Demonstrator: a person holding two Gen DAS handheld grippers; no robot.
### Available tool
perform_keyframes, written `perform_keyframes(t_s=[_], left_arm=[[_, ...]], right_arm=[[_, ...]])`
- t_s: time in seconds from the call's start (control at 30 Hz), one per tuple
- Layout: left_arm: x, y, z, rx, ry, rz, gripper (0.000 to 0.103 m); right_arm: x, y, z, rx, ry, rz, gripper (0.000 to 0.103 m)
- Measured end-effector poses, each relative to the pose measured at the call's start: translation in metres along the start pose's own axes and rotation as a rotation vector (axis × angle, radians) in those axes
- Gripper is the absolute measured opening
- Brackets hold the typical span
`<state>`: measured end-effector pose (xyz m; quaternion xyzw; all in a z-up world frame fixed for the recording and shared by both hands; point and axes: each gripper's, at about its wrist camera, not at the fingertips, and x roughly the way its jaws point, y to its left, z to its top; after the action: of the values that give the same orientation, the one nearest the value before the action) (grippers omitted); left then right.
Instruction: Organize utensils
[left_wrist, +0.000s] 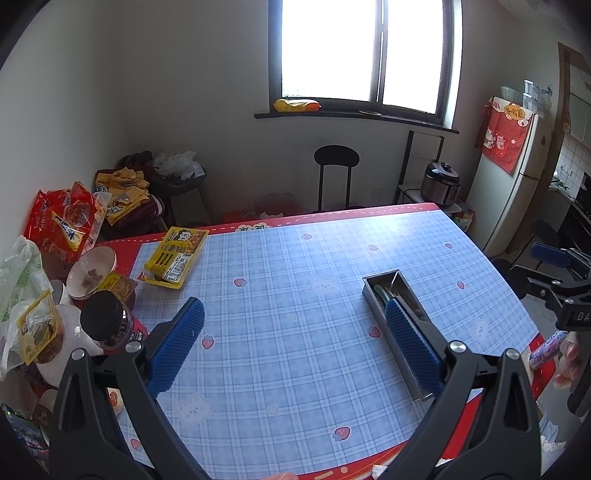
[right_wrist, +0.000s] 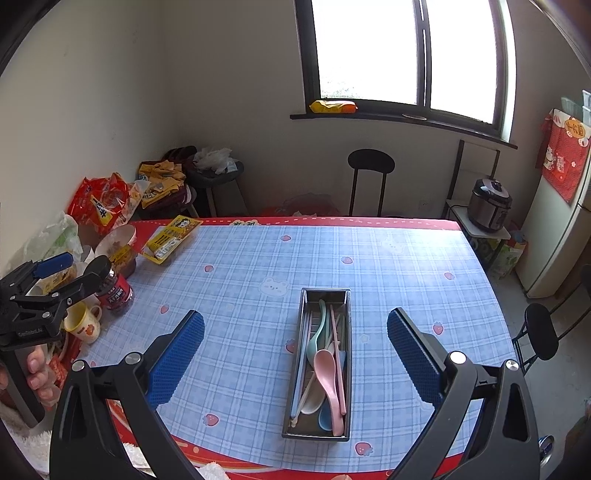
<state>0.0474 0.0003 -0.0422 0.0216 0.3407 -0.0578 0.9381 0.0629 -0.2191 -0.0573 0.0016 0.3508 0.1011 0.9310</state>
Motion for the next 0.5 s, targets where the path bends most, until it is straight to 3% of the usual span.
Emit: perform_keyframes(t_s=[0.5], left_arm=[[-0.0024,0.0013,-0.0015,-0.006,0.007,0.000,0.097]], right_arm=[[-0.0033,0.0003,0.0017,0.003,-0.012,-0.008,0.097]])
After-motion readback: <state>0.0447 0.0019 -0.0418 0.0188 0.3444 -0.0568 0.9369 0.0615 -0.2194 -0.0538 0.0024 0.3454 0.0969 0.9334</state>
